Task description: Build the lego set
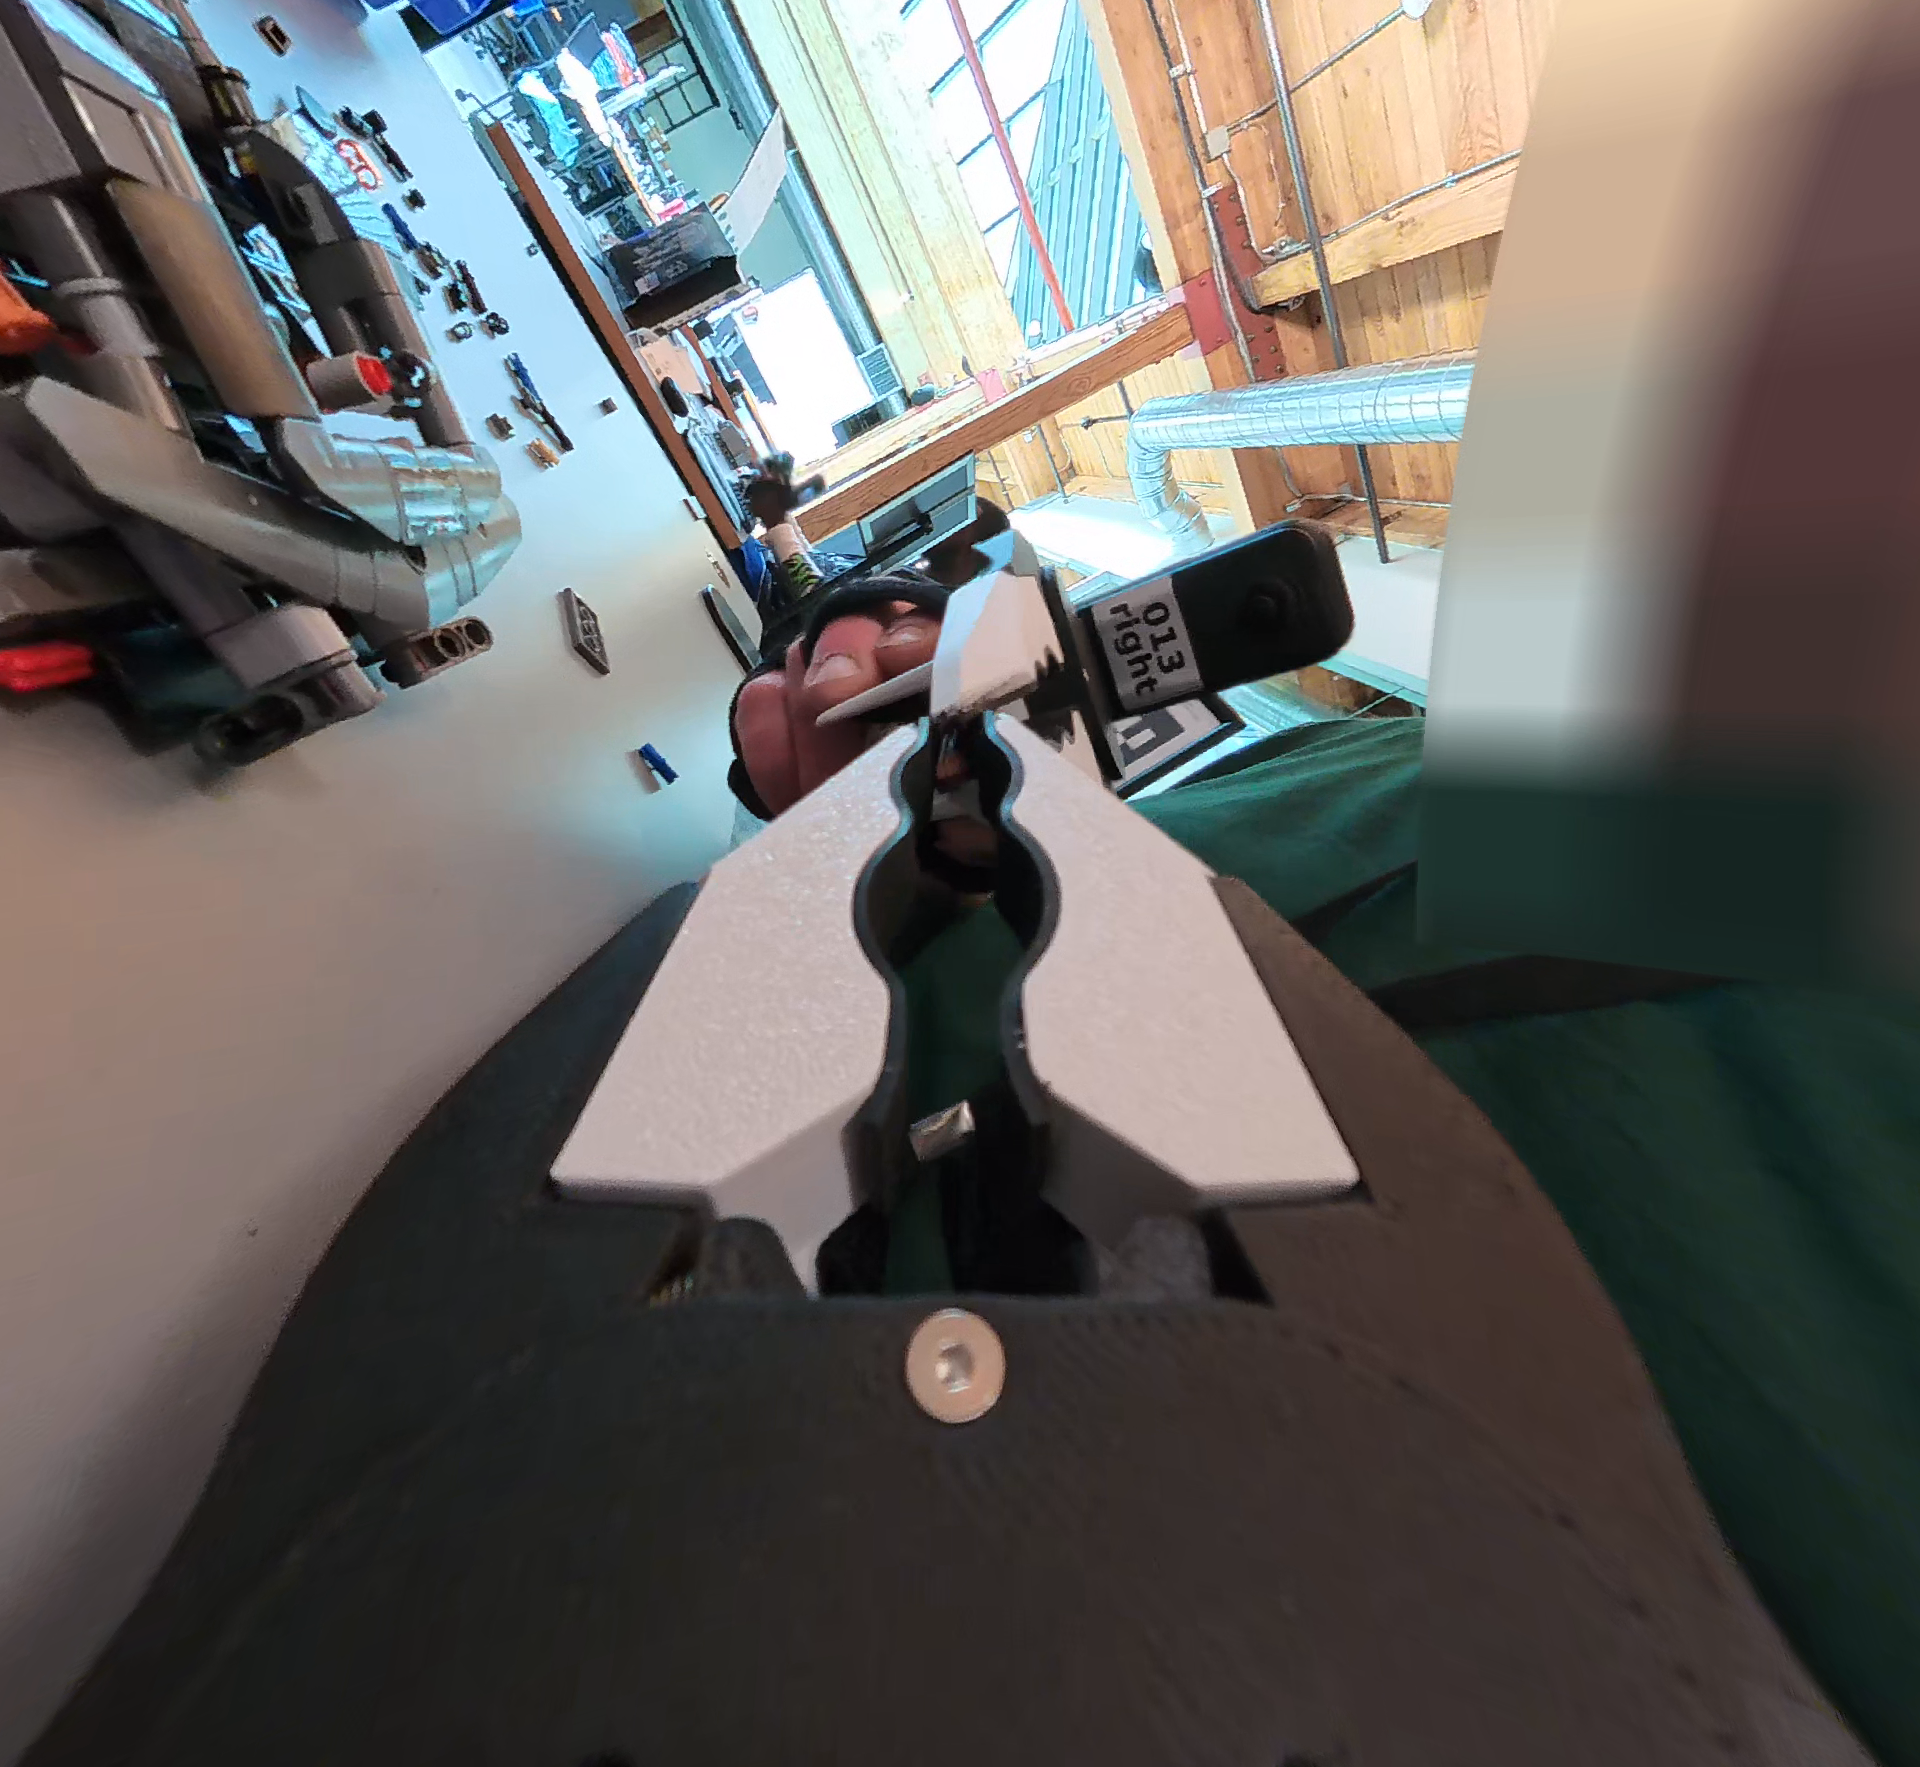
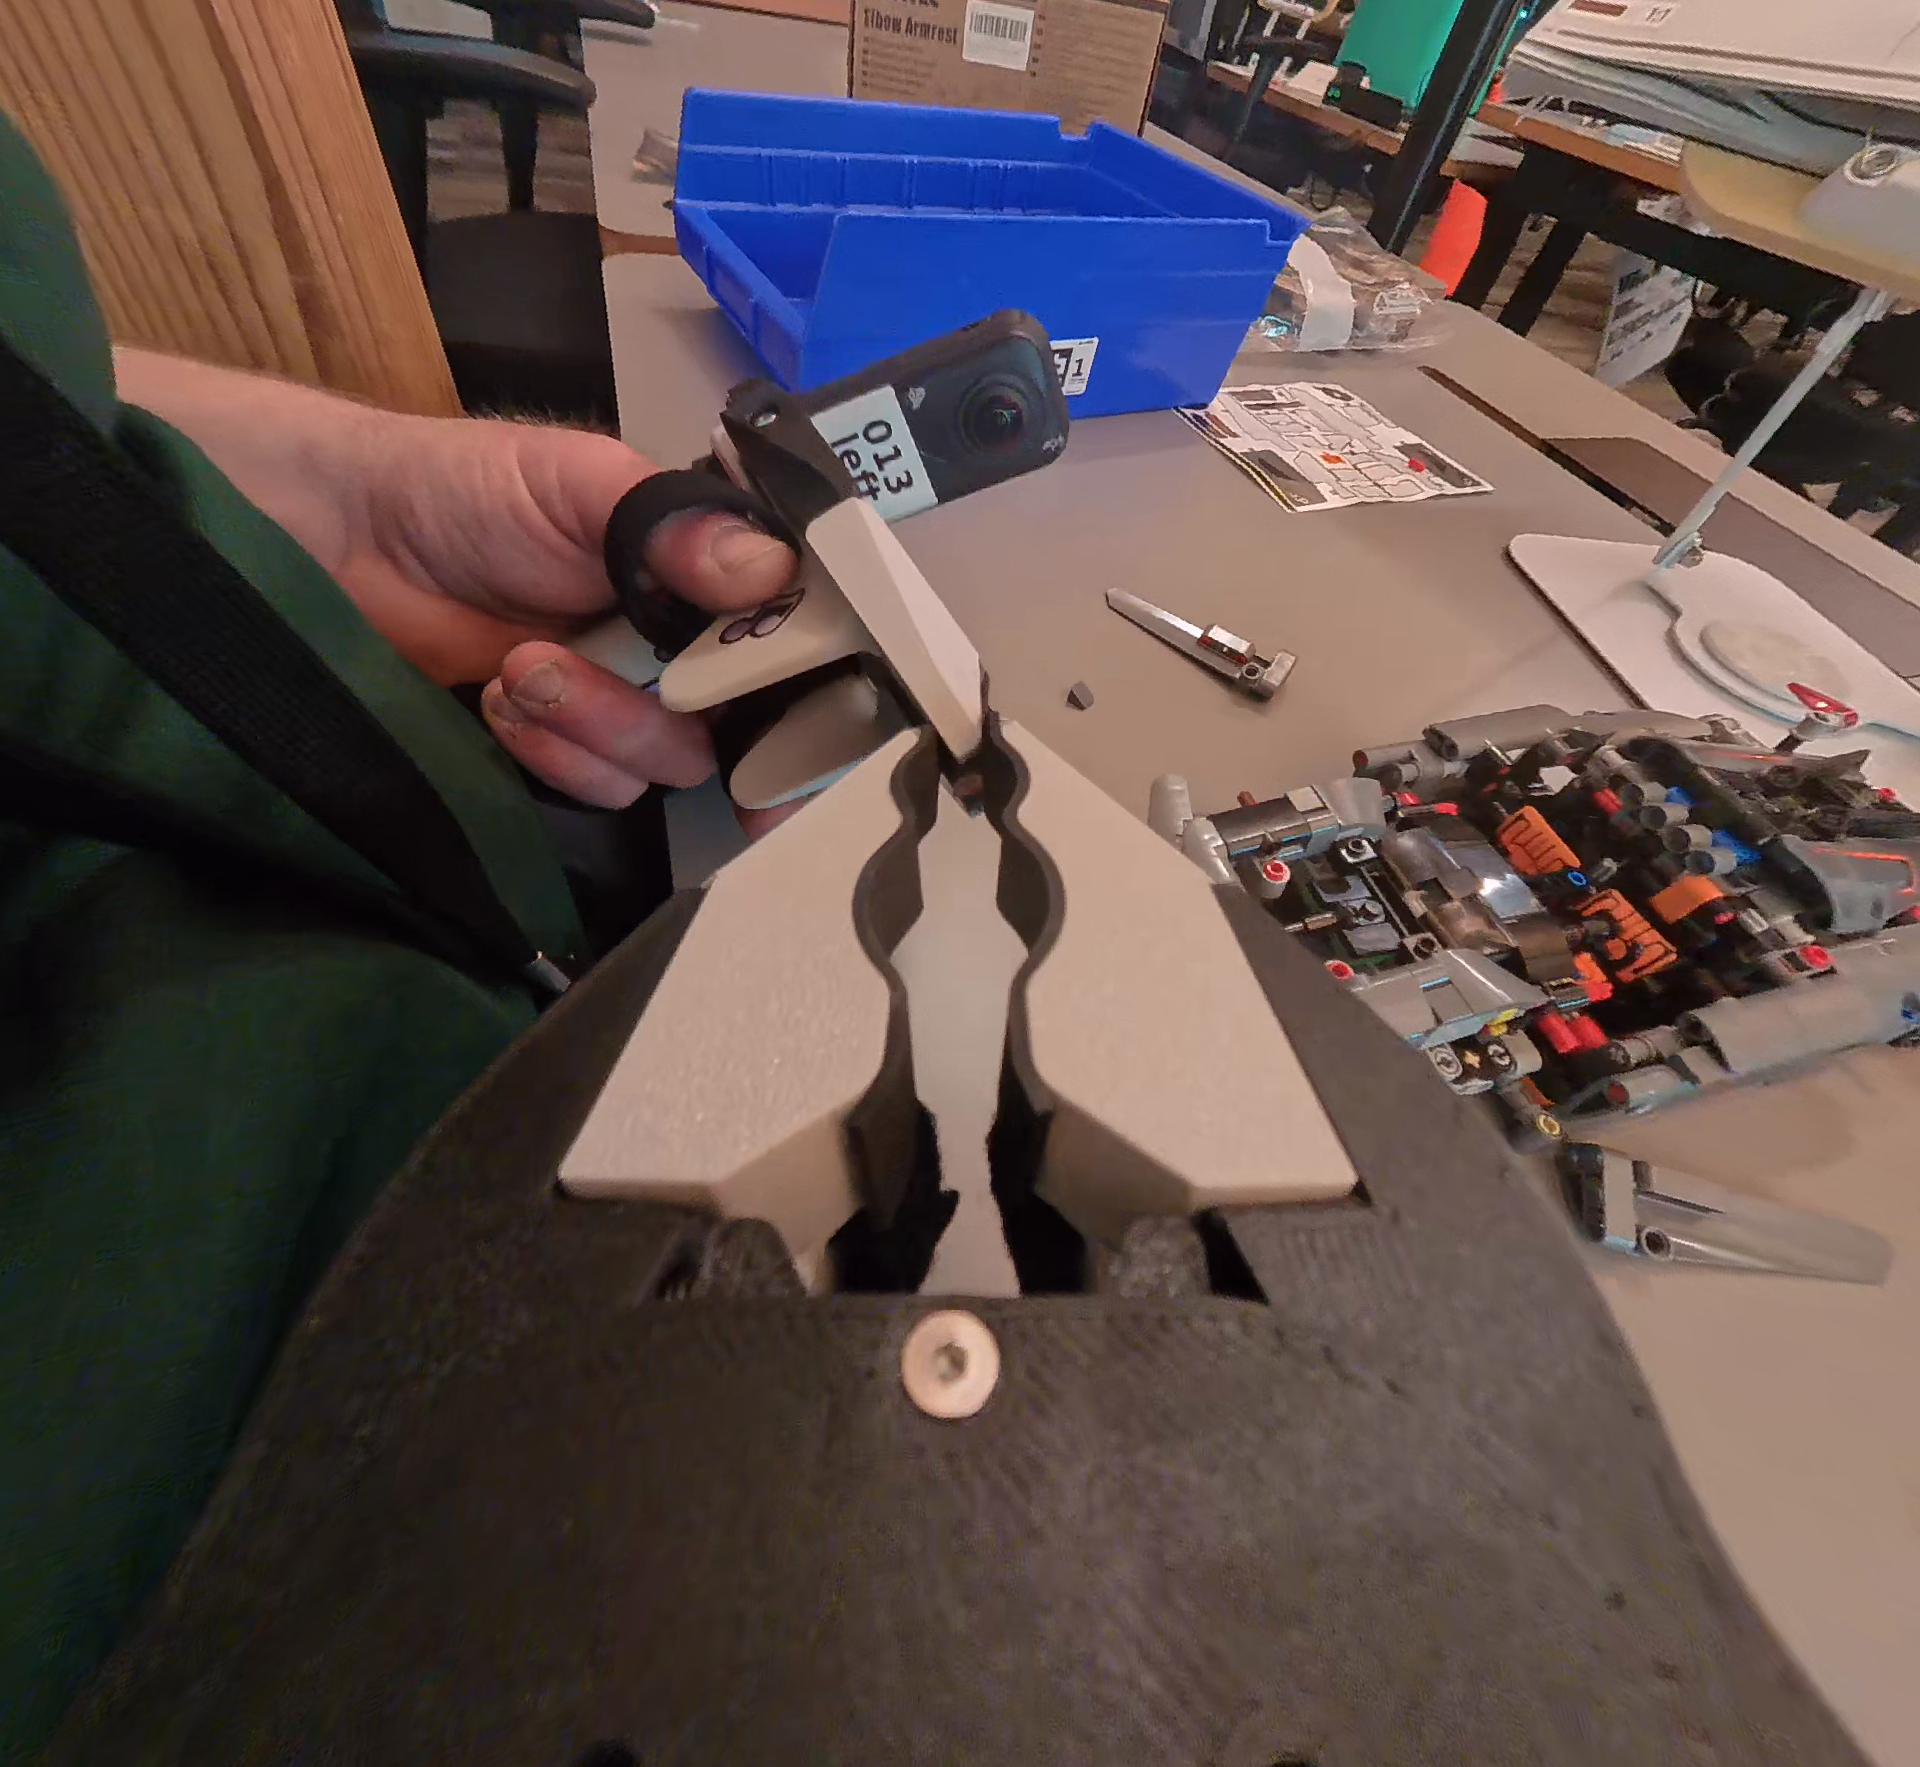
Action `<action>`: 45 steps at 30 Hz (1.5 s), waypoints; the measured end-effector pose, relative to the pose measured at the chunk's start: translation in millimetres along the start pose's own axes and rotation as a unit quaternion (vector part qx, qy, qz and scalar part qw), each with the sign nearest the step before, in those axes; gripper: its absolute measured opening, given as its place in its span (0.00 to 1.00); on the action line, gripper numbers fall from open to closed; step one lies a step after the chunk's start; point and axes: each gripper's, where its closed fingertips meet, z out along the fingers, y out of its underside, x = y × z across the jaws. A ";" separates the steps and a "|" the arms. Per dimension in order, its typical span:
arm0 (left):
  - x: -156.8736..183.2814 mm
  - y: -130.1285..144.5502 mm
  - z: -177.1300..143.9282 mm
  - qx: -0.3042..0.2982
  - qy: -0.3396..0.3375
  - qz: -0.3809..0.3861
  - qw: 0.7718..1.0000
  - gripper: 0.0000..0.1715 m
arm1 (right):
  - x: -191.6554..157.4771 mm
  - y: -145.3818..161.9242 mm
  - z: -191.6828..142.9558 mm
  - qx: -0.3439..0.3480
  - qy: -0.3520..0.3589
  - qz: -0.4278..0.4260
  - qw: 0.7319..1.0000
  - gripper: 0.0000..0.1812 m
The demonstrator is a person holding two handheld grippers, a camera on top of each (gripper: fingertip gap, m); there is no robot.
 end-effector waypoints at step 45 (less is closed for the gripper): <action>-9.3 -24.6 -16.3 0.055 -0.023 -0.035 0.998 0.02 | 19.6 4.2 16.2 -0.048 0.030 -0.057 0.997 0.03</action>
